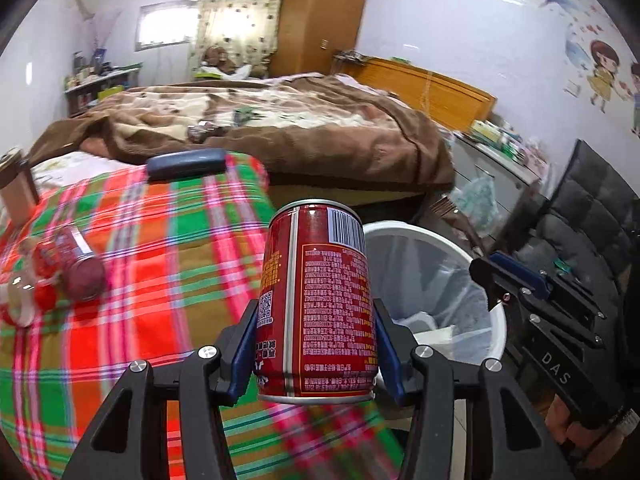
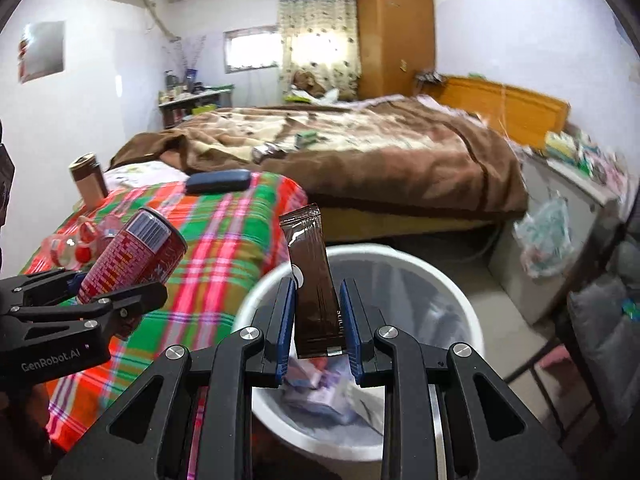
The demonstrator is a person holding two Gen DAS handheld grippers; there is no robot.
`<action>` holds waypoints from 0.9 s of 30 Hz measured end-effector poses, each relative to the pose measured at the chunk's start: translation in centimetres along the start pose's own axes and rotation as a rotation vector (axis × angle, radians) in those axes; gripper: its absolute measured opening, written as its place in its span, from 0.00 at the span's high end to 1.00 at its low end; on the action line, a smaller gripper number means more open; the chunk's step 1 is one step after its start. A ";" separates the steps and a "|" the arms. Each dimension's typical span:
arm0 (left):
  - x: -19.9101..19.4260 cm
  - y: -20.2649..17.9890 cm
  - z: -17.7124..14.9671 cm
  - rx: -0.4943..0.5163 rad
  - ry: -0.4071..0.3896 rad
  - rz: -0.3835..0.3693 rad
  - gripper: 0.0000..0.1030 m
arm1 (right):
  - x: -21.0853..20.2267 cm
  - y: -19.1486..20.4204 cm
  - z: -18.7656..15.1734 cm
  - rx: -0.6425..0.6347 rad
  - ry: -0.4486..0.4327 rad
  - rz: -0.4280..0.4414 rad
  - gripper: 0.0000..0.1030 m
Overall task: Collect trash
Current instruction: 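Carry the red can and brown wrapper over the trash bin with both tools, then open both tools to drop the can and wrapper into the bin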
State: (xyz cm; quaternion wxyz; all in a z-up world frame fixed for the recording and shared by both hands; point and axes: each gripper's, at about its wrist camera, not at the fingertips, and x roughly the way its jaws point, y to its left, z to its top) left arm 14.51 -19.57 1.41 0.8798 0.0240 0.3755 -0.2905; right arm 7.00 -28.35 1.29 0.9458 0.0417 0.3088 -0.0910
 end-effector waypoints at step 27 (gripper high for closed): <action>6.9 -6.5 -0.1 0.118 0.104 -0.003 0.40 | 3.5 -5.8 -2.9 0.088 0.195 -0.084 0.75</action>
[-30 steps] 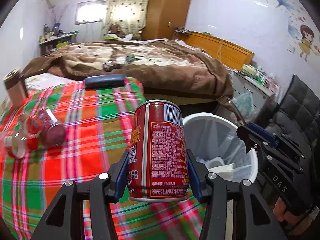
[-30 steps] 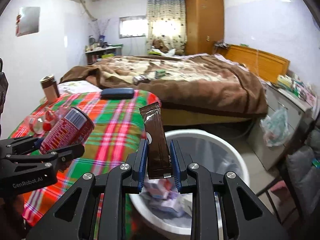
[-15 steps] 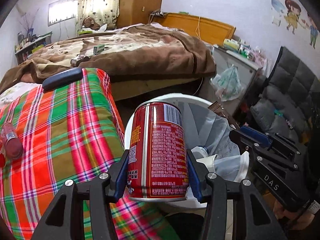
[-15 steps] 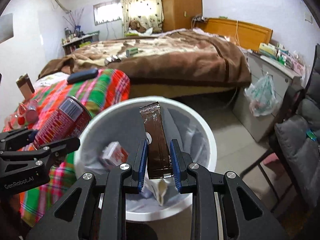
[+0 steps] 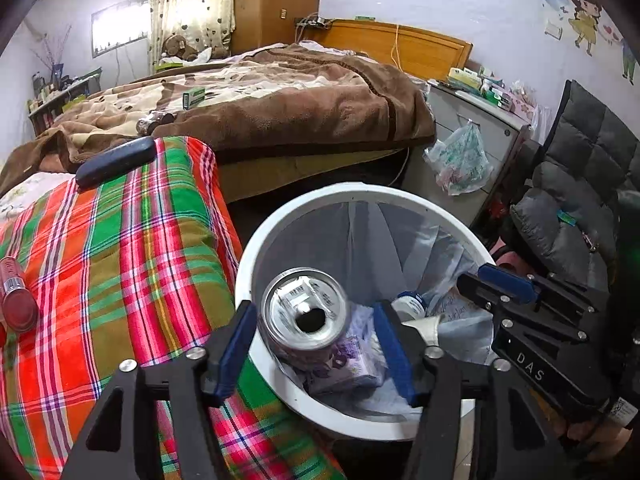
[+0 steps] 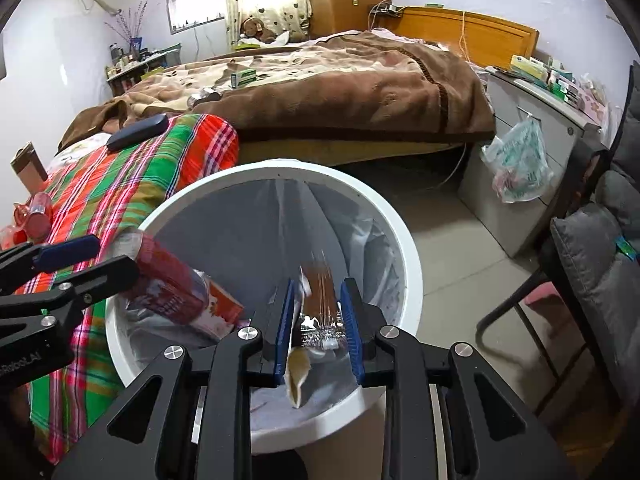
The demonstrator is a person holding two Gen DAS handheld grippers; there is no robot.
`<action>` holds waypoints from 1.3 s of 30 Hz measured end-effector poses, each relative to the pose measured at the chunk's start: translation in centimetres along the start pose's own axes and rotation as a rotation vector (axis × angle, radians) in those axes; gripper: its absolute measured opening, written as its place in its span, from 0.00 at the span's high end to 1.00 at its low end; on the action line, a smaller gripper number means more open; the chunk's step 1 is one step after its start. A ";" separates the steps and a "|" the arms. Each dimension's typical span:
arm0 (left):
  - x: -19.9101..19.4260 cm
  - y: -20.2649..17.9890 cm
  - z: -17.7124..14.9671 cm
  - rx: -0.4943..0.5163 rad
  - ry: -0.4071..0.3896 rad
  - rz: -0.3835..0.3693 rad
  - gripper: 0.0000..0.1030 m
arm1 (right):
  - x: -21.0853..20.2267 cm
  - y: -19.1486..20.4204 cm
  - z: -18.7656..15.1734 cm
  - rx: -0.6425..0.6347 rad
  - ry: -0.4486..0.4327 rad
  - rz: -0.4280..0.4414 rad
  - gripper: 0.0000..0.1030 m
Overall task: Collect trash
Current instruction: 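Open both tools to drop the can and wrapper into the bin, then move both tools back over the remaining trash on the bed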
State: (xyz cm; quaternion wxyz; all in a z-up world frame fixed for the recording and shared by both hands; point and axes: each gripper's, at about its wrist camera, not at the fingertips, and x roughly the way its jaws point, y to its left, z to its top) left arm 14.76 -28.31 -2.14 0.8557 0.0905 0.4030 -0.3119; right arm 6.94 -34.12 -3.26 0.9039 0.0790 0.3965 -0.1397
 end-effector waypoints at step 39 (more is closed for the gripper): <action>-11.3 9.9 -4.3 -0.188 -0.159 0.121 0.37 | -5.2 8.4 0.9 -0.111 -0.176 0.090 0.46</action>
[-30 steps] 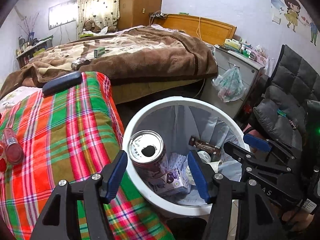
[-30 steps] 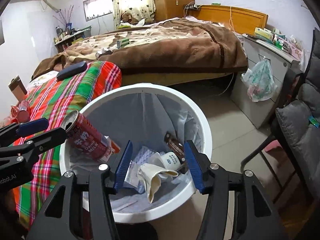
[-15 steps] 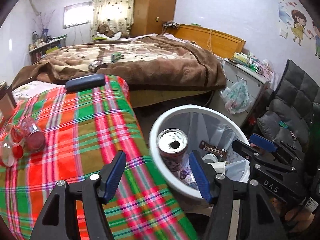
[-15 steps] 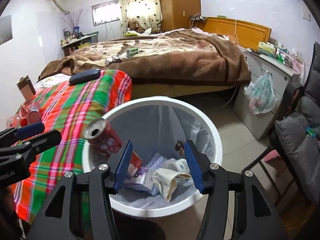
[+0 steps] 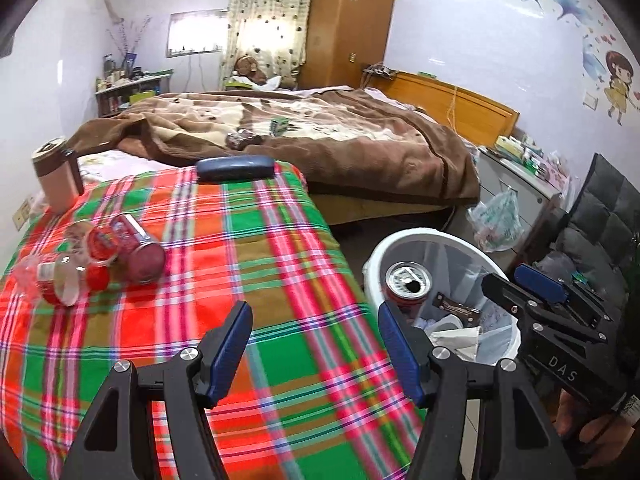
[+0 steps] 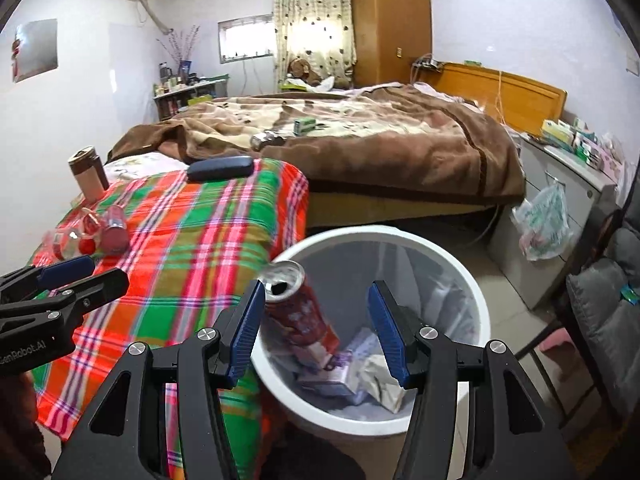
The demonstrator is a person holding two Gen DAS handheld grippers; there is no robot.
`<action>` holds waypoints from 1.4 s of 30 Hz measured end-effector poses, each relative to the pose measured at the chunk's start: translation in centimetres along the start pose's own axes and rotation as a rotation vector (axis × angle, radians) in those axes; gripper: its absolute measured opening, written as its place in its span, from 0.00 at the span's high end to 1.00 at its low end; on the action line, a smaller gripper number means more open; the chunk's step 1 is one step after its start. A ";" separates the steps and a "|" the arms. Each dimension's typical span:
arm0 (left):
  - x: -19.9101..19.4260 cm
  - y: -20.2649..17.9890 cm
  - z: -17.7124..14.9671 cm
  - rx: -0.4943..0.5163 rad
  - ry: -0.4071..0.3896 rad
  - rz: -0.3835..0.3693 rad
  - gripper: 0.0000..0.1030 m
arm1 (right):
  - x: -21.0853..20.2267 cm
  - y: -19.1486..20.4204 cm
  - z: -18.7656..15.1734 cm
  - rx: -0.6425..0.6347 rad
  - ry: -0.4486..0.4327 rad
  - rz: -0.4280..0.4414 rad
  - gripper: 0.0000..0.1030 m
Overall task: Collect trash
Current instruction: 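Move both tools back over the remaining trash on the bed, then grasp the clear Coca-Cola bottle with the left tool while the right tool grasps a red milk can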
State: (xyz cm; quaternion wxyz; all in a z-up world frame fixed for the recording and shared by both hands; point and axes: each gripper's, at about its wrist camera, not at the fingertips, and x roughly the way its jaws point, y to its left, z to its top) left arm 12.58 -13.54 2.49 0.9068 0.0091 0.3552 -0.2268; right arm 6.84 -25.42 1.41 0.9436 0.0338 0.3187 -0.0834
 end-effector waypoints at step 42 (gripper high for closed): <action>-3.3 25.4 -0.2 -0.349 -0.033 0.327 0.37 | 9.8 16.4 4.8 -0.132 0.138 0.370 0.46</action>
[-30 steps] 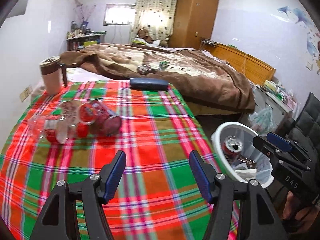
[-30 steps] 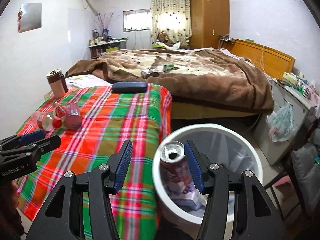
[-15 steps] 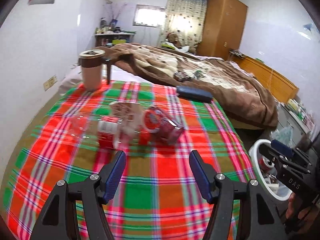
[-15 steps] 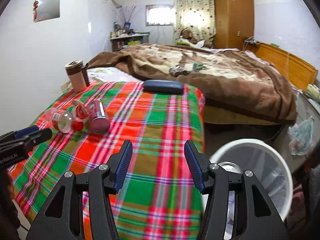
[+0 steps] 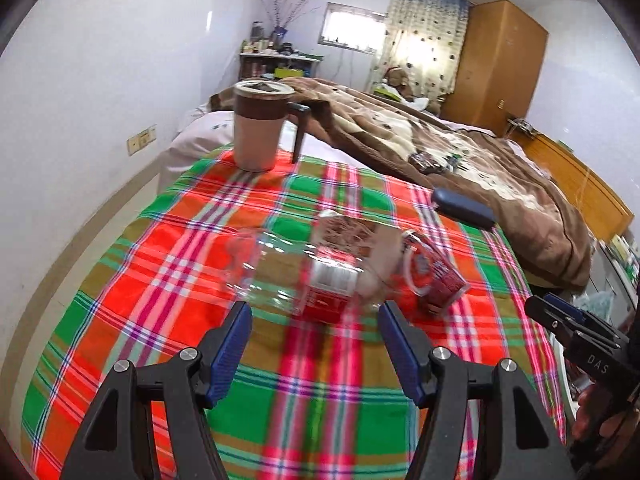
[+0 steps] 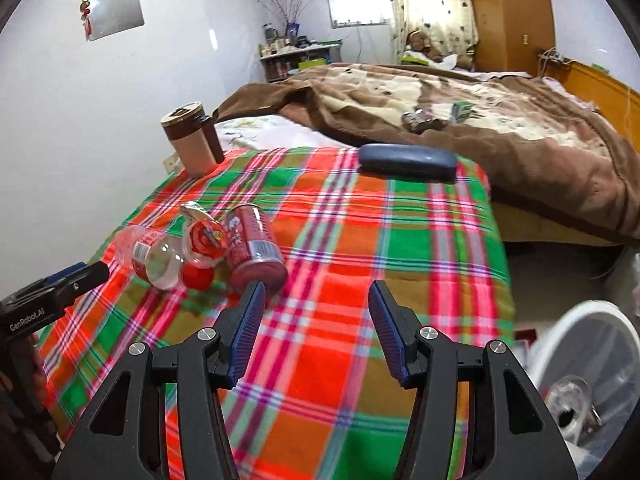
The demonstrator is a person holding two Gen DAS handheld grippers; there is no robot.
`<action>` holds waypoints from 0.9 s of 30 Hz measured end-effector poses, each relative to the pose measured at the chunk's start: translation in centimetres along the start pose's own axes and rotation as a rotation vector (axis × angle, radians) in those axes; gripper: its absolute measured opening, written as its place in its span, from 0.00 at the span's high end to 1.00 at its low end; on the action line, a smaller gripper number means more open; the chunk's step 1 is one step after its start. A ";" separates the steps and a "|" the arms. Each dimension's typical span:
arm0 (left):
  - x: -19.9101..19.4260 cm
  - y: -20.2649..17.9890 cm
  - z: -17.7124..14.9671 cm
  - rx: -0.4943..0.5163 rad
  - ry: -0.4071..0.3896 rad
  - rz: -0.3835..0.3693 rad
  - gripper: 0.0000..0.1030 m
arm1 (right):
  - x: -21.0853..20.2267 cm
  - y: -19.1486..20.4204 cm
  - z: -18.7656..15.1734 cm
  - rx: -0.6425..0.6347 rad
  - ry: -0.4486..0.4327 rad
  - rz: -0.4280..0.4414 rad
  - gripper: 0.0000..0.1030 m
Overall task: Collect trash
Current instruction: 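Grasp the clear Coca-Cola bottle with the left tool while the right tool grasps a red milk can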
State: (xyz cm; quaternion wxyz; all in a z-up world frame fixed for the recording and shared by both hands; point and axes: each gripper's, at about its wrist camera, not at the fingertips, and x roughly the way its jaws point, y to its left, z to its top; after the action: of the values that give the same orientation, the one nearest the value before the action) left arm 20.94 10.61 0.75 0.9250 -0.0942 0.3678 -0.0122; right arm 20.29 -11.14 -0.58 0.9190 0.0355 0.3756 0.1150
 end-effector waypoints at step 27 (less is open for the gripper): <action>8.4 2.1 4.5 -0.157 0.141 -0.014 0.25 | 6.9 3.1 2.1 -0.069 0.139 0.128 0.46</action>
State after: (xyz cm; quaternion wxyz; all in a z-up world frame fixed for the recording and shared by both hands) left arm 30.05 12.68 -2.17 0.8865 -0.1678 0.4313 0.0037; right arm 25.96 -6.46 -3.37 0.8823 0.0197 0.4310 0.1883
